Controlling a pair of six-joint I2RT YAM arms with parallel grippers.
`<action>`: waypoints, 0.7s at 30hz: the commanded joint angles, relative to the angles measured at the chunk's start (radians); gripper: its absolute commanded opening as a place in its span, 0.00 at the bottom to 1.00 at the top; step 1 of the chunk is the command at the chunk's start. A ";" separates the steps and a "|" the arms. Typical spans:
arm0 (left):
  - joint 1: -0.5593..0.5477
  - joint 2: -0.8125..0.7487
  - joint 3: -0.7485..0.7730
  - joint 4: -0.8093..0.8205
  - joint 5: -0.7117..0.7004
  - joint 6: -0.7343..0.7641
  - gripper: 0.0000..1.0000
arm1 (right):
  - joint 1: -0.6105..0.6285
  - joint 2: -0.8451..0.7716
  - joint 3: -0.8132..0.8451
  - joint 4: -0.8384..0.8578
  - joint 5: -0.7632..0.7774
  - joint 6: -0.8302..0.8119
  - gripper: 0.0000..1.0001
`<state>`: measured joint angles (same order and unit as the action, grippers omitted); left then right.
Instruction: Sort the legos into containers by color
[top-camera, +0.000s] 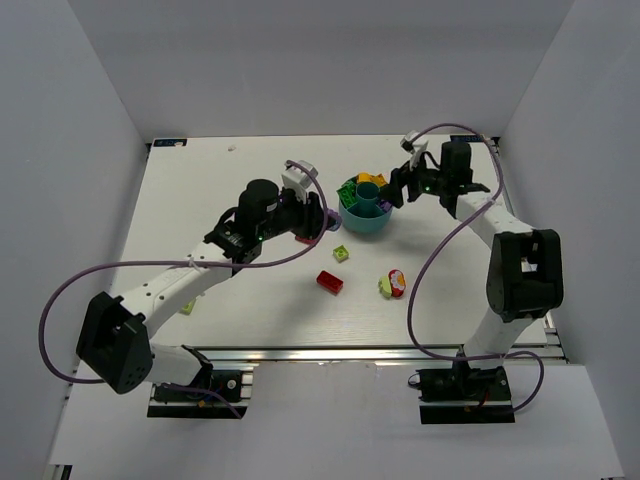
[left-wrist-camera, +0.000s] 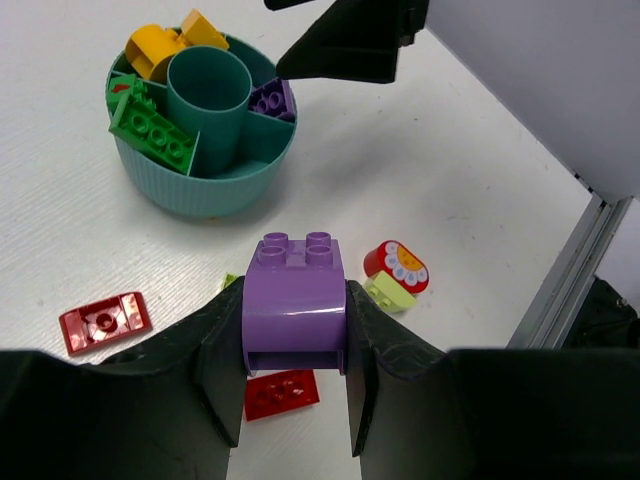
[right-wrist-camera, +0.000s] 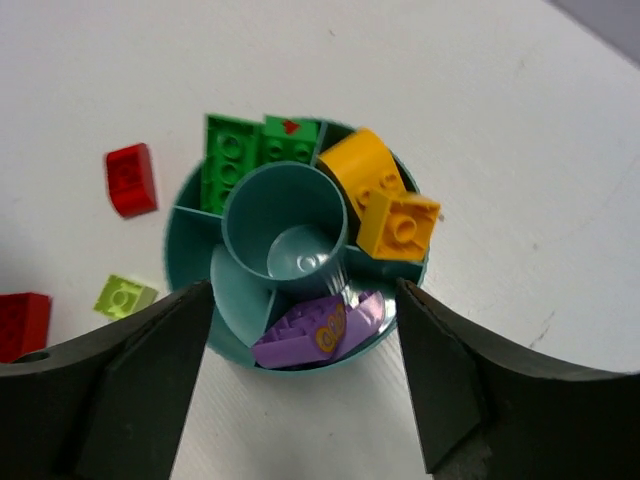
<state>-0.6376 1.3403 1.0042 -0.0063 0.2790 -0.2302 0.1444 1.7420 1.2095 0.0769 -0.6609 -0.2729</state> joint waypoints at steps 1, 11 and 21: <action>-0.002 0.020 0.059 0.057 0.032 -0.047 0.00 | -0.037 -0.088 0.093 -0.112 -0.231 -0.124 0.78; 0.019 0.177 0.189 0.051 0.104 -0.237 0.00 | 0.012 -0.165 0.104 -0.470 -0.482 -0.520 0.89; 0.104 0.229 0.188 0.221 0.227 -0.531 0.00 | 0.106 -0.394 -0.219 0.037 -0.281 -0.336 0.89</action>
<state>-0.5354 1.5936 1.1702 0.1299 0.4435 -0.6960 0.2470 1.3540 0.9756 -0.0193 -0.9661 -0.6395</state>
